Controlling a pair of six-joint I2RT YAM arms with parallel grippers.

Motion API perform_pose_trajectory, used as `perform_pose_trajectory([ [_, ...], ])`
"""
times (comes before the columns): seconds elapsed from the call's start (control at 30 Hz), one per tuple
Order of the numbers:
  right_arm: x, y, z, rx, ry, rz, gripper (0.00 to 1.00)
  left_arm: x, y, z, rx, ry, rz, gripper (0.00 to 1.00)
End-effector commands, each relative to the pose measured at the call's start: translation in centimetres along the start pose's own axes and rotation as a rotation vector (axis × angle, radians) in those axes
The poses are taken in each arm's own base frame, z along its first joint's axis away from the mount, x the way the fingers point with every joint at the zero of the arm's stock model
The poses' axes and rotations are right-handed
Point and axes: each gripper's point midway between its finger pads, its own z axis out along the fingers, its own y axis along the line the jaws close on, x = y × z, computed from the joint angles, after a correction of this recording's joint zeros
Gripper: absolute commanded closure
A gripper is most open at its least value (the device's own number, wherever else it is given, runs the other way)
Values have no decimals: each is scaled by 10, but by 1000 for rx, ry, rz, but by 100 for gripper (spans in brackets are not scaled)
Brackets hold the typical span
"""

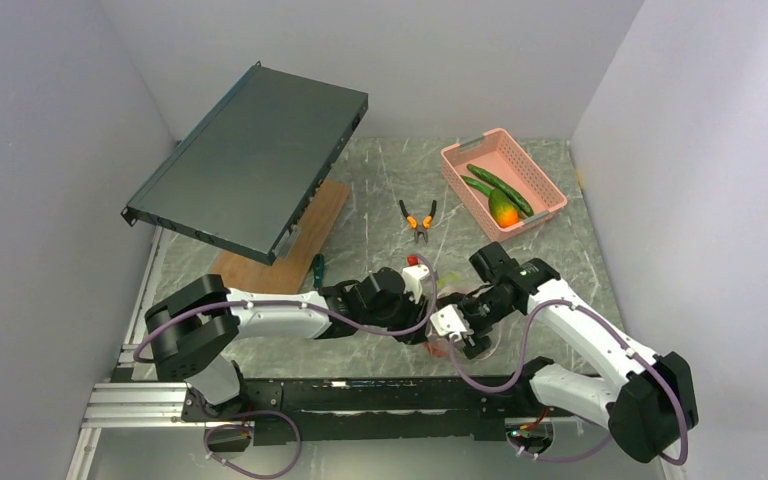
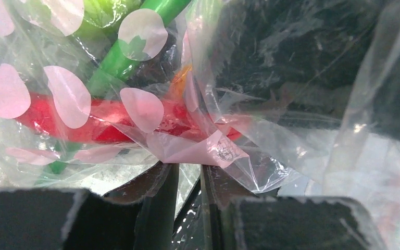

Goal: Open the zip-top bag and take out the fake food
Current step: Pick up the fake vegetable from the zipper food storage bag.

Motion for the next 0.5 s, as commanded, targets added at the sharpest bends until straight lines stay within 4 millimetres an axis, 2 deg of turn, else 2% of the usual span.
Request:
perform_pose_trajectory([
  [0.0, -10, -13, -3, 60, -30, 26, 23, -33, -30, 4, 99, -85, 13, 74],
  [0.2, -11, -18, -6, 92, -28, 104, 20, -36, -33, 8, 114, -87, 5, 74],
  [0.3, -5, -21, -5, 112, -5, 125, 20, -37, -34, 10, 122, -90, 3, 74],
  [0.47, 5, -23, -6, 150, 43, 149, 30, -36, -34, 10, 124, -88, 0, 74],
])
